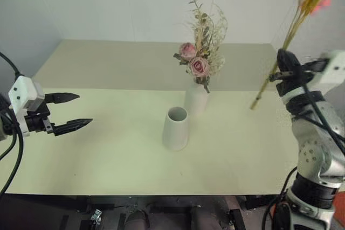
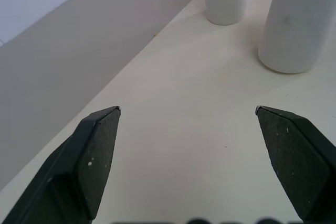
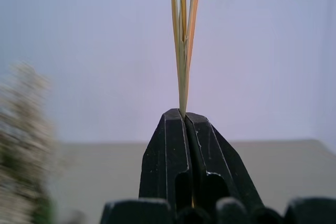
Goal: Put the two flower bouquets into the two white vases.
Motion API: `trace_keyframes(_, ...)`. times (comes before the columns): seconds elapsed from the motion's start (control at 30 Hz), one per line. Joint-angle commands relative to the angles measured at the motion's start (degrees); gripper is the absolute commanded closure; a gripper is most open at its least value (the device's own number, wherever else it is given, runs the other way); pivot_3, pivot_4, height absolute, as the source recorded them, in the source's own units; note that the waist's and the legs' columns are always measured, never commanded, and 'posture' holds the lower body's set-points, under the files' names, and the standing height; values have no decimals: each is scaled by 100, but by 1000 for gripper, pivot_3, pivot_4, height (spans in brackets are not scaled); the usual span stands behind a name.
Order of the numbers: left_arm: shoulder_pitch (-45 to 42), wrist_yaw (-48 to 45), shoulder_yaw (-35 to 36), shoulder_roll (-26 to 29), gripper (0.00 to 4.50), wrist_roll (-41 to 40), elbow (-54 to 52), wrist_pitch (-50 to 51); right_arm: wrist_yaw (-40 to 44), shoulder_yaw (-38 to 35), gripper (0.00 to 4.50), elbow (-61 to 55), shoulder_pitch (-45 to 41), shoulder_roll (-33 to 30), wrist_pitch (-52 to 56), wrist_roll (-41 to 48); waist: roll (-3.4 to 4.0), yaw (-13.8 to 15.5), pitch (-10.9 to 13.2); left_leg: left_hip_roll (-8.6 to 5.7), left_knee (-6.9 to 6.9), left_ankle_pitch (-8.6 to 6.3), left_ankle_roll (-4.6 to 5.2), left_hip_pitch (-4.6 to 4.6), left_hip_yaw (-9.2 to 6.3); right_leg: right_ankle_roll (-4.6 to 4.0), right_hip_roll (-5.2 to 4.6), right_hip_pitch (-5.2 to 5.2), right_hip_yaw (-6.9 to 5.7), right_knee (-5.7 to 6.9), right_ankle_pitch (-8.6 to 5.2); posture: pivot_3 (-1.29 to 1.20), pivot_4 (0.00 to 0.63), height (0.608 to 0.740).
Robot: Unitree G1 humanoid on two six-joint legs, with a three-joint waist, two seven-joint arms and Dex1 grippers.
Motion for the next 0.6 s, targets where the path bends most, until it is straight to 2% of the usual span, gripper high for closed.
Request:
trace_keyframes(0.03, -92, 19, 19, 81, 0, 63, 23, -152, 489, 166, 4487, -672, -65, 240, -518, 1012, 0, -3, 0, 0, 0, 0, 0, 0, 1, -1, 0, 1, 0, 0, 0, 0, 150, 740)
trace_keyframes(0.27, 11, 69, 120, 73, 0, 29, -80, -100, 622, 1146, 4487, -844, -315, 674, -737, 1564, 0, -9, 0, 2, 0, 0, 0, 10, 3, -5, 0, 3, 0, 8, 0, 0, 150, 740)
trace_keyframes(0.4, 168, 77, 227, 72, 0, -5, -189, -62, 757, 1642, 4487, -530, -490, 916, -894, 1367, 1, -8, 0, 2, 0, 0, 0, 10, 3, -19, 1, 2, 0, 10, 4, 0, 150, 740)
trace_keyframes(0.6, 521, 65, 620, 146, 0, -38, -365, 30, 1173, 2102, 4487, -157, -284, 951, -1234, 921, 0, 6, -1, 2, 0, 0, 0, 8, 4, -21, -1, 1, -2, 9, 3, 0, 150, 740)
